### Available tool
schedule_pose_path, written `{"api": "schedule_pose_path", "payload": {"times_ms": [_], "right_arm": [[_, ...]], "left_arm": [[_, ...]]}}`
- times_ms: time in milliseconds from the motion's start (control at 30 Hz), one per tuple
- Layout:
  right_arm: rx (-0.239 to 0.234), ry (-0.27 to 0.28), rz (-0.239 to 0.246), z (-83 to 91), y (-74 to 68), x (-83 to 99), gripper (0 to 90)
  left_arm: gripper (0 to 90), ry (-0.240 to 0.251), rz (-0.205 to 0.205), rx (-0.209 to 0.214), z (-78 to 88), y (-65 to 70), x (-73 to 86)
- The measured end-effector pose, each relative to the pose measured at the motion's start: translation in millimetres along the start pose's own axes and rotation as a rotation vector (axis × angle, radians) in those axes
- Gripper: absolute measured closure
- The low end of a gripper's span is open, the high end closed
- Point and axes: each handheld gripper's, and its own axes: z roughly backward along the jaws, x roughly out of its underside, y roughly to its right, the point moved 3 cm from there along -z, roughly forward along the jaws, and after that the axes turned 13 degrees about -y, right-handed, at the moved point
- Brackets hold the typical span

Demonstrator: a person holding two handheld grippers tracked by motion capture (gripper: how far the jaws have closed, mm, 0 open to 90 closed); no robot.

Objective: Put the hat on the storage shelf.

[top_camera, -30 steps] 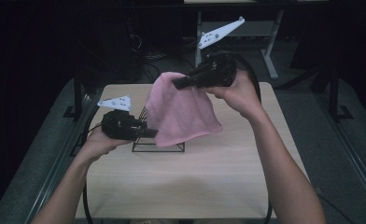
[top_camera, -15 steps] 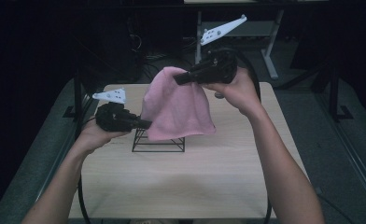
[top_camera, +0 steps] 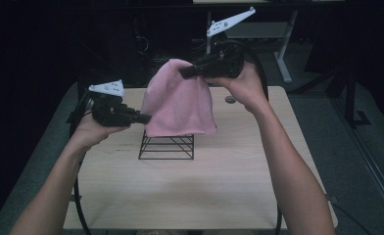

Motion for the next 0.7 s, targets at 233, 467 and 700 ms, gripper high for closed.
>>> {"api": "schedule_pose_path", "payload": {"times_ms": [233, 467, 700], "right_arm": [[-0.004, 0.001, -0.015, -4.9, 9.0, -5.4, 80.6], [0.007, 0.009, -0.023, -11.7, 19.3, -11.6, 80.6], [0.010, 0.005, -0.033, -21.1, 26.3, -11.4, 80.6]], "left_arm": [[82.4, -0.012, 0.023, -0.017, 4.2, -11.5, -2.0], [82.4, -0.019, 0.048, -0.051, 6.8, -22.9, -3.0], [82.4, -0.038, 0.069, -0.079, 6.0, -33.3, 0.7]]}}
